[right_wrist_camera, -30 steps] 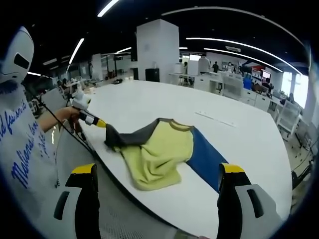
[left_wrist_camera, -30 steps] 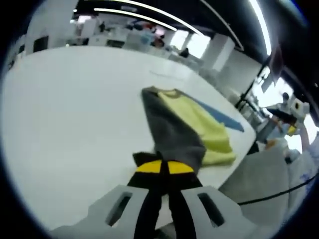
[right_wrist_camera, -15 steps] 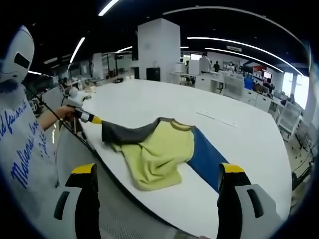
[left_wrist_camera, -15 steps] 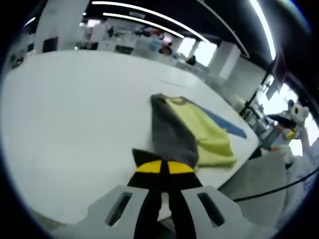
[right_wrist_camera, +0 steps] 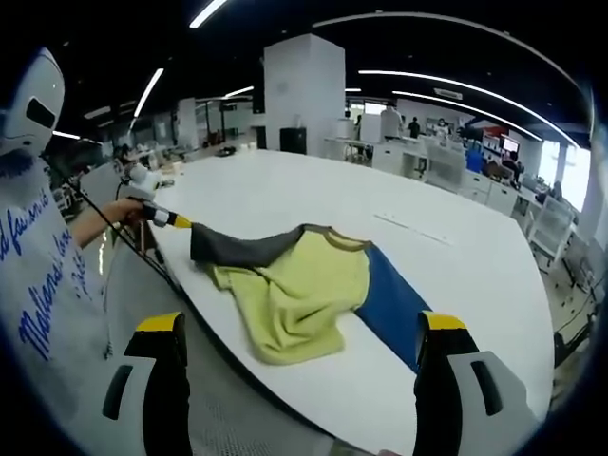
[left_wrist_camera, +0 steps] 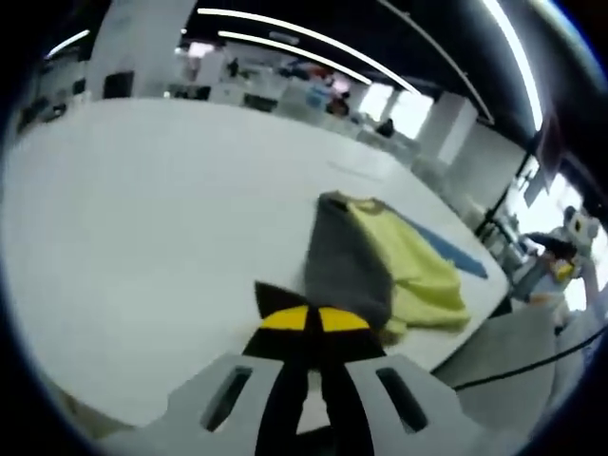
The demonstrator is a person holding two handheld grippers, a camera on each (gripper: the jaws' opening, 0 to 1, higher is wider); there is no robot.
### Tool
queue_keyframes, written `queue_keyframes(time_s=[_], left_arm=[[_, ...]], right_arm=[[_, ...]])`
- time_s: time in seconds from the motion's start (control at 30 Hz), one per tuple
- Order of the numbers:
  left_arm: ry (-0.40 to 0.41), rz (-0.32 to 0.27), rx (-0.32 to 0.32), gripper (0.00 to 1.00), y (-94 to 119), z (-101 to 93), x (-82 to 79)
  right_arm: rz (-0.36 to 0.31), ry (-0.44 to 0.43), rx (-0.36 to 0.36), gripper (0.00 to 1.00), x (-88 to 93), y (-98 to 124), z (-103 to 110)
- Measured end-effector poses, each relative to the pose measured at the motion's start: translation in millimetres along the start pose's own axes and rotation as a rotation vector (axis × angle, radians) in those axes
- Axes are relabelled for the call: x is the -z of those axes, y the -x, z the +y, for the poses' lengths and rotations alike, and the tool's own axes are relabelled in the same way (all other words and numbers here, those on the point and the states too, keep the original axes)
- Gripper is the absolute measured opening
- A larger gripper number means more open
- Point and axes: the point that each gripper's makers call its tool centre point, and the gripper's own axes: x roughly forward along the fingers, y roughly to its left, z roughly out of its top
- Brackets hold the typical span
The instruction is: Fold the garment on the visible template until the final outline fits inside the template.
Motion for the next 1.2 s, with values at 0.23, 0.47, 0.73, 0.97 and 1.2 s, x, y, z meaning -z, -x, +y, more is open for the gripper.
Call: queue_keyframes(time_s=[0.23, 0.47, 0.73, 0.97, 1.2], left_arm=[[0.005, 0.032, -0.085, 0.00, -5, 35.0, -6.7], [0.012, 0.038, -0.117, 0.00, -6, 51.7, -10.3], [0.053, 0.037, -0.167, 0.00, -9, 80.2, -12.3], [0.067, 0.037, -0.201, 0.00, -11, 96.2, -13.3], [0.079, 0.034, -0.241, 0.00, -14, 117.8, -18.7]], right_arm=[[-0.002, -0.008, 0.015, 1.00, 1.7, 3, -2], [0.000, -0.016, 0.028, 1.00, 4.0, 4, -2], [0.008, -0.012, 0.034, 1.00, 4.5, 4, -1], [0.005, -0.016, 0.046, 1.00, 2.9, 6, -2], [0.007, -0.025, 0.050, 1.00, 2.8, 6, -1]])
